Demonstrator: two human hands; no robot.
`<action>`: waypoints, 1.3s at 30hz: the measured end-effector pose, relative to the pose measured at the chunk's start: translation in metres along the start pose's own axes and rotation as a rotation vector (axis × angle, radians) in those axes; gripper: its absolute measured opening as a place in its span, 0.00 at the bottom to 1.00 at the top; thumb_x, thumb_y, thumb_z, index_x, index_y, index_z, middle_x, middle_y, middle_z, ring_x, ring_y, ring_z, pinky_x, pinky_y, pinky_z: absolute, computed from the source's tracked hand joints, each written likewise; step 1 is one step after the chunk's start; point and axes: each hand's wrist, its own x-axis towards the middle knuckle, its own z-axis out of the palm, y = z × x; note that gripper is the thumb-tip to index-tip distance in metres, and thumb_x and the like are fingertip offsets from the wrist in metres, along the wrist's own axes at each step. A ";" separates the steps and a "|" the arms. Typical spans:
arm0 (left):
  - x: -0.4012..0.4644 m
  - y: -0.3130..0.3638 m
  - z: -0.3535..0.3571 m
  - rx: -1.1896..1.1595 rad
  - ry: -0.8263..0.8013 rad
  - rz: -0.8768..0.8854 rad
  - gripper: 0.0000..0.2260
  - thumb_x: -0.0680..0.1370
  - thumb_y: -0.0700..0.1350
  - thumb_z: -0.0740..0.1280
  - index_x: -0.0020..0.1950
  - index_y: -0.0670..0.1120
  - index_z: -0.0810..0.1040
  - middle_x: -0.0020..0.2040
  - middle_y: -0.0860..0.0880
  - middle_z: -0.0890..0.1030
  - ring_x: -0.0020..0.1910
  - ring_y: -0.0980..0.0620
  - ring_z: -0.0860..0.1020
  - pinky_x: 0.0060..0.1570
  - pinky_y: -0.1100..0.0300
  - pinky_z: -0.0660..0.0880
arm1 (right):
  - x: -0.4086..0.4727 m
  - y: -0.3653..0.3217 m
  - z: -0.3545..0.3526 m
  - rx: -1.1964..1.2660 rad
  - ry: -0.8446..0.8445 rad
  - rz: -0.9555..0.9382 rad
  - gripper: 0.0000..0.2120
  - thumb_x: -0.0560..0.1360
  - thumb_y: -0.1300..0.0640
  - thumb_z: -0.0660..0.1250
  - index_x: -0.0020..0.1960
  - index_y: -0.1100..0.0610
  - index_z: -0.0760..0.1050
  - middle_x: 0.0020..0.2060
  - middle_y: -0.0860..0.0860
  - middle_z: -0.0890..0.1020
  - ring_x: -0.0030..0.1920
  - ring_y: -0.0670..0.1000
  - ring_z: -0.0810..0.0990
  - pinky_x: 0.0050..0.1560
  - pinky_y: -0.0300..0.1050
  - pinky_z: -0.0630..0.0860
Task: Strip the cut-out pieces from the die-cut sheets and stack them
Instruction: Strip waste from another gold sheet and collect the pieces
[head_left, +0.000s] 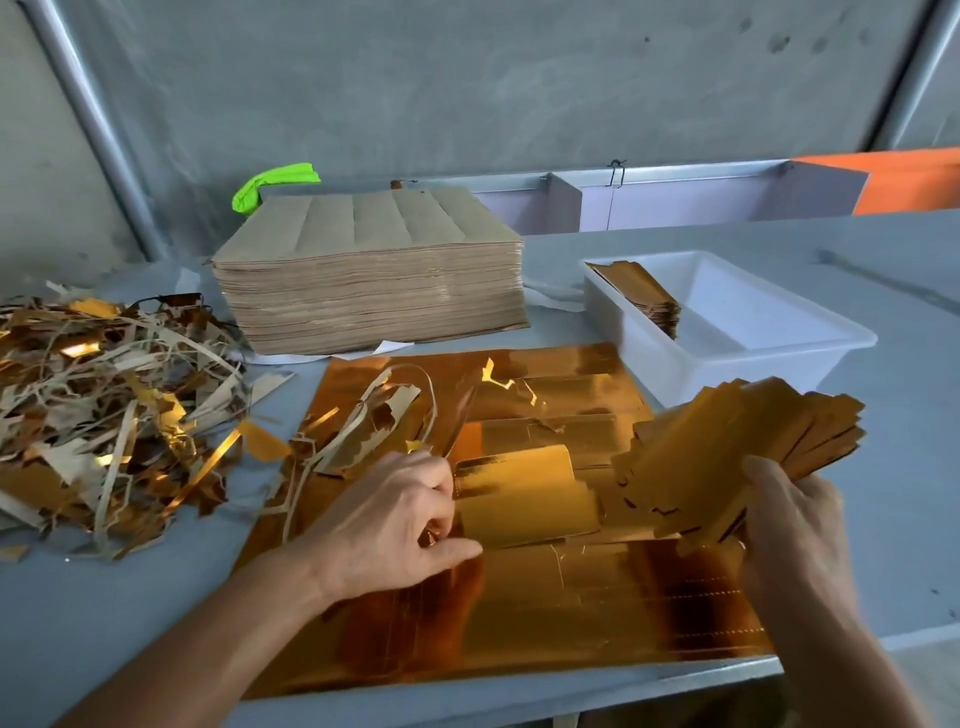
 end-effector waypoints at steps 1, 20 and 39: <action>-0.001 0.000 0.000 0.018 -0.030 -0.027 0.21 0.70 0.68 0.60 0.38 0.51 0.79 0.44 0.58 0.72 0.45 0.62 0.69 0.52 0.67 0.67 | 0.001 0.001 0.000 0.001 0.011 0.011 0.10 0.81 0.57 0.56 0.46 0.62 0.69 0.50 0.65 0.75 0.53 0.63 0.76 0.56 0.59 0.74; 0.046 0.004 0.027 0.230 0.006 -0.241 0.17 0.80 0.56 0.59 0.59 0.46 0.76 0.54 0.49 0.74 0.46 0.52 0.77 0.44 0.62 0.75 | -0.010 0.020 0.026 0.021 -0.227 -0.005 0.05 0.81 0.52 0.57 0.46 0.49 0.68 0.43 0.45 0.76 0.43 0.50 0.77 0.38 0.45 0.73; 0.046 0.082 0.022 0.140 0.381 0.138 0.09 0.75 0.37 0.66 0.53 0.40 0.82 0.36 0.48 0.81 0.28 0.53 0.79 0.27 0.62 0.77 | -0.031 0.015 0.062 0.191 -0.383 0.113 0.08 0.79 0.59 0.58 0.43 0.60 0.72 0.26 0.49 0.80 0.27 0.44 0.79 0.27 0.38 0.75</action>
